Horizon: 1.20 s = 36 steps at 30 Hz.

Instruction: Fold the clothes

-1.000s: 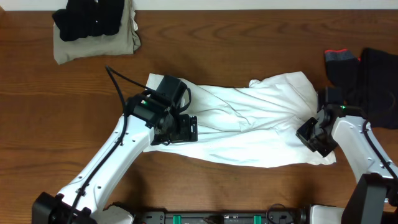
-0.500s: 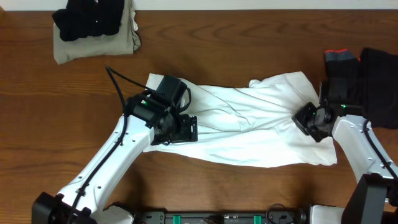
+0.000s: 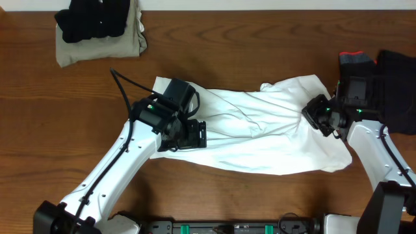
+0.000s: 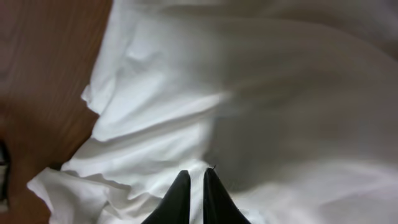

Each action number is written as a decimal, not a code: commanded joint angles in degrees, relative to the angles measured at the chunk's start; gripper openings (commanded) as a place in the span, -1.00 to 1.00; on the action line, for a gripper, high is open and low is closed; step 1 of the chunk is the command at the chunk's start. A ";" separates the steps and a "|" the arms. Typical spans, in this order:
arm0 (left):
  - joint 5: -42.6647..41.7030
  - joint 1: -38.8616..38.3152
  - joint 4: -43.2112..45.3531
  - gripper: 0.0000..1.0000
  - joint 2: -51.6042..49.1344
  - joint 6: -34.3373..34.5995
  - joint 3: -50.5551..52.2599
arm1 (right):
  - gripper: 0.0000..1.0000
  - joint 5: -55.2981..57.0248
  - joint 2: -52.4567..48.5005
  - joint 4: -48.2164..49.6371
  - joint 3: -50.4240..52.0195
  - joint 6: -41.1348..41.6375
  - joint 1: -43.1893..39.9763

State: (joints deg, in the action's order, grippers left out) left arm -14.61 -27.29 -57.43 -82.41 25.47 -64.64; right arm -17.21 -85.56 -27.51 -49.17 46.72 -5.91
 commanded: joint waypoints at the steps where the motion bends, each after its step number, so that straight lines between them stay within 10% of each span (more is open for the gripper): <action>1: 0.33 -0.07 -0.20 0.73 -0.44 0.09 -0.31 | -0.97 -0.57 -0.31 0.57 -1.20 0.57 -0.76; 16: 0.24 -0.09 -1.38 0.73 -0.42 0.07 -0.31 | -0.83 -3.41 -0.13 3.19 -1.84 -6.25 -0.13; 21: 0.11 -0.87 -2.54 0.73 -0.42 0.04 -0.31 | 0.48 -2.12 0.61 -10.58 -7.26 -16.02 -0.11; 23: 0.11 -2.01 -3.30 0.73 -0.42 0.07 -0.31 | 0.64 -2.23 0.59 -16.65 -9.46 -19.32 0.24; 36: 9.70 1.81 -4.63 0.73 -0.39 19.89 -0.31 | 0.64 1.46 -0.07 -23.93 -10.73 -19.85 26.36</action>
State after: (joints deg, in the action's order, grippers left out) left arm -8.40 -28.47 -61.28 -82.41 38.39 -64.64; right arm -22.06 -85.49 -51.81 -59.18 25.52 14.59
